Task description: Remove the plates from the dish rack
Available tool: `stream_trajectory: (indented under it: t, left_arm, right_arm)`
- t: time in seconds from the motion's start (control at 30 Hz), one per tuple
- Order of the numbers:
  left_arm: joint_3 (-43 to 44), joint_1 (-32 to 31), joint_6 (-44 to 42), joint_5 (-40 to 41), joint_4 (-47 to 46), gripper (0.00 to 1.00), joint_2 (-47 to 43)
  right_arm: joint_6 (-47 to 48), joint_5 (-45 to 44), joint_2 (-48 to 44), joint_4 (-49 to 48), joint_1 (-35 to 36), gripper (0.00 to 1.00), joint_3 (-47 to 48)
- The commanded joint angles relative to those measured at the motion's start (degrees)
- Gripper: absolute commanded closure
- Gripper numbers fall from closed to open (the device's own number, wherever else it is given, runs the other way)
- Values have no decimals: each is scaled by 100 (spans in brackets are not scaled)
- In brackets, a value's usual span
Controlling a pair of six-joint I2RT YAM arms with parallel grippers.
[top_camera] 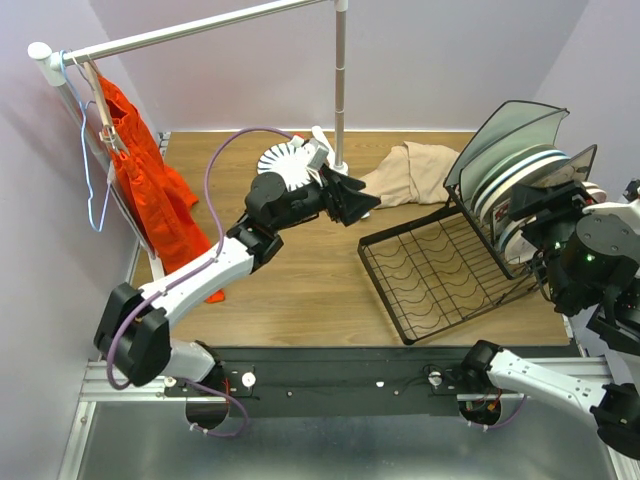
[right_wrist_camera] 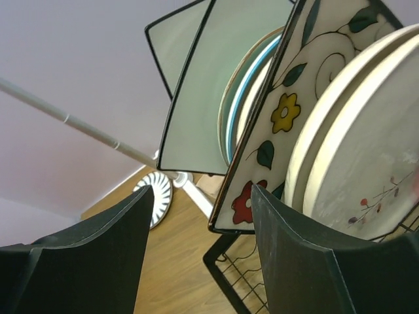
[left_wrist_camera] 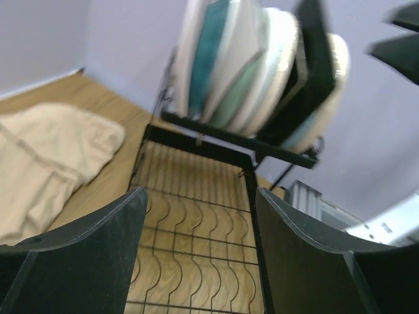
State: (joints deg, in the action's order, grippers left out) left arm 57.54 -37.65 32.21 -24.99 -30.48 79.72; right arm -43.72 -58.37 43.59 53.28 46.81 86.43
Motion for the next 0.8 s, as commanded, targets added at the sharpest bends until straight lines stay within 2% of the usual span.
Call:
stream_trajectory:
  t: [0.0, 0.1, 0.33, 0.47, 0.63, 0.77]
  left_arm:
    - [275, -199, -960, -1104, 181, 23, -474]
    - [530, -436, -1532, -614, 972, 23, -607]
    - [1470, -770, -1972, -138, 2106, 23, -642]
    - [1830, -770, -2271, 458, 2511, 23, -844]
    - [1876, -770, -2789, 1031, 2907, 23, -1011]
    - [1026, -788, -2816, 1462, 2365, 23, -1415]
  right_arm:
    - [-523, -938, 237, 859, 21, 32, 312]
    - [-724, -1254, 351, 1298, 21, 34, 541]
    - [-1226, -1633, 659, 2309, 21, 36, 1077]
    - [-1357, -1766, 835, 2643, 21, 36, 1060]
    - [-1551, -1862, 949, 2635, 30, 36, 884]
    - [-1525, -1810, 1133, 2635, 13, 36, 788]
